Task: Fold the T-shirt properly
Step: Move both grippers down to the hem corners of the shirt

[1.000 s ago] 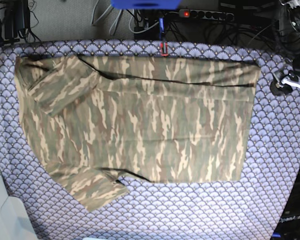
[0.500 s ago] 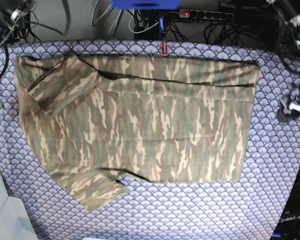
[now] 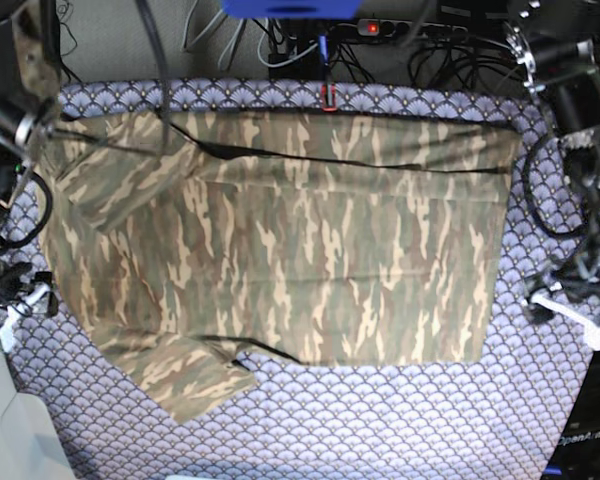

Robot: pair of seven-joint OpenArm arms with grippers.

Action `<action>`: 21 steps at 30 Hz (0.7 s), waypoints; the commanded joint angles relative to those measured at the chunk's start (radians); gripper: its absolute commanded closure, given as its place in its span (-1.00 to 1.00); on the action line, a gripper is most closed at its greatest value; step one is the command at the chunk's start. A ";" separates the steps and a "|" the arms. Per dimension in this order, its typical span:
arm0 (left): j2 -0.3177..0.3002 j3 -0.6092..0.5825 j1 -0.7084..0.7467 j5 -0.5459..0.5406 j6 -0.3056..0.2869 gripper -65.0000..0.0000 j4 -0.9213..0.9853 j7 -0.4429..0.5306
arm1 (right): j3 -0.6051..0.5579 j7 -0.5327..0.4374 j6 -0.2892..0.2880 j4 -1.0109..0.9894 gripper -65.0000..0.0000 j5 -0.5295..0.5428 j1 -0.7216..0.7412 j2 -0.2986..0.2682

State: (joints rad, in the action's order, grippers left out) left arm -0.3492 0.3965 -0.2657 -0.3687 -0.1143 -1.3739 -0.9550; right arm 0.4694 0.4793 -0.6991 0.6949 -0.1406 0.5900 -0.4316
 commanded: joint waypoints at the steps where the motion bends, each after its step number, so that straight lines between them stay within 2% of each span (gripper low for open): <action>1: -0.014 -0.020 -0.040 -0.005 -0.011 -0.49 0.011 0.040 | 0.001 -0.055 0.001 -0.007 -0.33 -0.003 0.057 -0.011; 5: -0.015 -0.087 -0.079 0.017 -0.011 -0.49 0.159 0.135 | 0.004 -0.164 0.001 -0.123 -0.33 -0.075 0.106 -0.008; 8: -0.020 -0.141 -0.113 0.017 -0.011 -0.49 0.256 0.196 | 0.001 -0.251 0.001 -0.185 -0.34 -0.086 0.118 -0.006; 11: -0.021 -0.166 -0.122 0.015 -0.011 -0.49 0.308 0.232 | -0.001 -0.296 0.001 -0.235 -0.34 -0.100 0.137 -0.006; 21: -0.021 -0.166 -0.090 0.006 -0.012 -0.49 0.307 0.224 | -0.001 -0.368 0.001 -0.255 -0.34 -0.129 0.104 0.023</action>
State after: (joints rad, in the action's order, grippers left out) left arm -0.3527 0.2264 -0.3332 -0.3595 -0.1253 -1.0500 -0.7483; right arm 0.4679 0.1333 -0.6949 0.4252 -0.2836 0.6689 -0.3851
